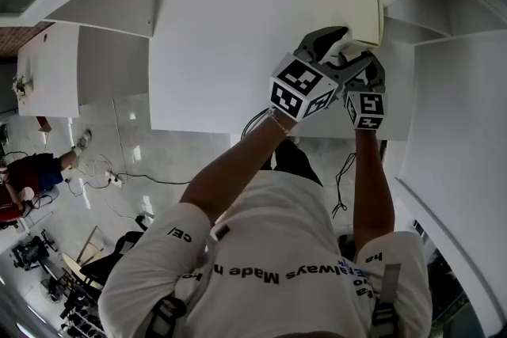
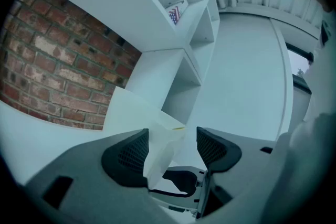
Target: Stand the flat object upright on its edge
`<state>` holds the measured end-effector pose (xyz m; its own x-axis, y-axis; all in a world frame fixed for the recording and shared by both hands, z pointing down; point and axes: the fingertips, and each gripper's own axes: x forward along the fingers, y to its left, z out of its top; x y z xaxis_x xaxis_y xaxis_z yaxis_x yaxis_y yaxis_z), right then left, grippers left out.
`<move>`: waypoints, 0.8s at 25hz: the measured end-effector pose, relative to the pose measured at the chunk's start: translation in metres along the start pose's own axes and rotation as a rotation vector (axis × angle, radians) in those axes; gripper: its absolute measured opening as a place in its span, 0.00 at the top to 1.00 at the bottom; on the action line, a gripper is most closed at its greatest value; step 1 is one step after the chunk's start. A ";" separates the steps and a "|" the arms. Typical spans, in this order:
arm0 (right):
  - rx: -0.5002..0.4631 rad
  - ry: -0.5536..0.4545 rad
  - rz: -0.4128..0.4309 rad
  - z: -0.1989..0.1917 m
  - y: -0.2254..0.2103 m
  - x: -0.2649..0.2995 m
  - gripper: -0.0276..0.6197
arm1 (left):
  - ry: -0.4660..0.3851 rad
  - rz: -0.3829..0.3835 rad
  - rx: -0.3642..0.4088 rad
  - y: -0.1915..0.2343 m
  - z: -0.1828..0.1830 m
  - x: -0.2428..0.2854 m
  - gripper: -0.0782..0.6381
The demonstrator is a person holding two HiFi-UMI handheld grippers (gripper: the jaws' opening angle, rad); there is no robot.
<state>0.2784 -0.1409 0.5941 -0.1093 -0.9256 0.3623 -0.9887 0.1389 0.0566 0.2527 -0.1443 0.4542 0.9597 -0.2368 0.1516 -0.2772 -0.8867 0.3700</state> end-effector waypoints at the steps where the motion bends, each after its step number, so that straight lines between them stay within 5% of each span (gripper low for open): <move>1: 0.006 0.000 -0.011 0.001 -0.004 0.004 0.58 | -0.001 -0.003 0.002 0.004 0.002 0.005 0.49; 20: 0.082 0.059 -0.183 0.013 -0.035 0.055 0.58 | 0.025 0.001 0.010 0.052 0.027 0.037 0.49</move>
<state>0.3060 -0.2010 0.6003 0.0767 -0.9101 0.4071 -0.9968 -0.0611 0.0512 0.2750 -0.2094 0.4542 0.9579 -0.2277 0.1750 -0.2776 -0.8905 0.3605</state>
